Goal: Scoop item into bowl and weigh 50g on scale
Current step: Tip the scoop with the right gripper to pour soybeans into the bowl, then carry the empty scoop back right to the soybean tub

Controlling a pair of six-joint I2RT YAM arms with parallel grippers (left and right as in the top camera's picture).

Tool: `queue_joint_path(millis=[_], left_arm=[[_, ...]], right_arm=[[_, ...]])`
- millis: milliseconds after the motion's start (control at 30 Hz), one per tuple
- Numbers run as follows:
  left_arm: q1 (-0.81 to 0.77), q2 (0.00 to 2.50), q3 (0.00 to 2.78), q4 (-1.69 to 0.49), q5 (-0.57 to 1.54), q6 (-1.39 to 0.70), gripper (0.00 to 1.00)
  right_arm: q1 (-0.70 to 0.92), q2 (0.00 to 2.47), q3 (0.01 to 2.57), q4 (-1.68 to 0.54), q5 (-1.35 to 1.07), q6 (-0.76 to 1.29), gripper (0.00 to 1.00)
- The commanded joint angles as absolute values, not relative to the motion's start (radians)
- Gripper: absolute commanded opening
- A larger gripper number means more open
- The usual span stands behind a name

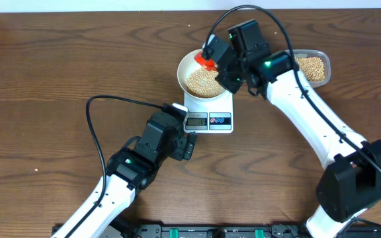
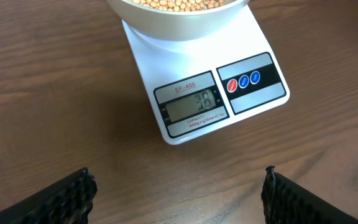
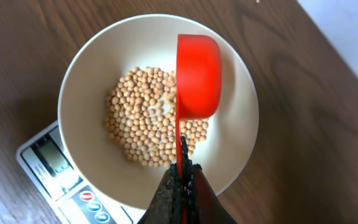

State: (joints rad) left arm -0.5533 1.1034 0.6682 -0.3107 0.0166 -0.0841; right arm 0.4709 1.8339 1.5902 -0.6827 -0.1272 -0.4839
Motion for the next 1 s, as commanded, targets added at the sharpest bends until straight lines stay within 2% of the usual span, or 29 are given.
queue_joint_path(millis=[0, 300, 500, 767, 967], left_arm=[[-0.551, 1.105, 0.670, -0.313, 0.011, -0.079, 0.88], [-0.551, 1.105, 0.670, -0.313, 0.011, -0.079, 0.88], [-0.551, 1.105, 0.670, -0.313, 0.011, -0.079, 0.88], [-0.551, 1.105, 0.670, -0.313, 0.011, -0.079, 0.88], [-0.551, 1.105, 0.670, -0.313, 0.011, -0.079, 0.88]], right_arm=[[0.503, 1.787, 1.604, -0.676, -0.032, -0.591, 0.01], [0.524, 1.739, 1.604, -0.677, 0.020, -0.632, 0.01], [0.485, 1.679, 1.604, -0.670, 0.020, -0.488, 0.01], [0.266, 1.567, 1.604, -0.722, -0.120, -0.337, 0.01], [0.003, 1.541, 1.603, -0.812, -0.317, -0.271, 0.01]])
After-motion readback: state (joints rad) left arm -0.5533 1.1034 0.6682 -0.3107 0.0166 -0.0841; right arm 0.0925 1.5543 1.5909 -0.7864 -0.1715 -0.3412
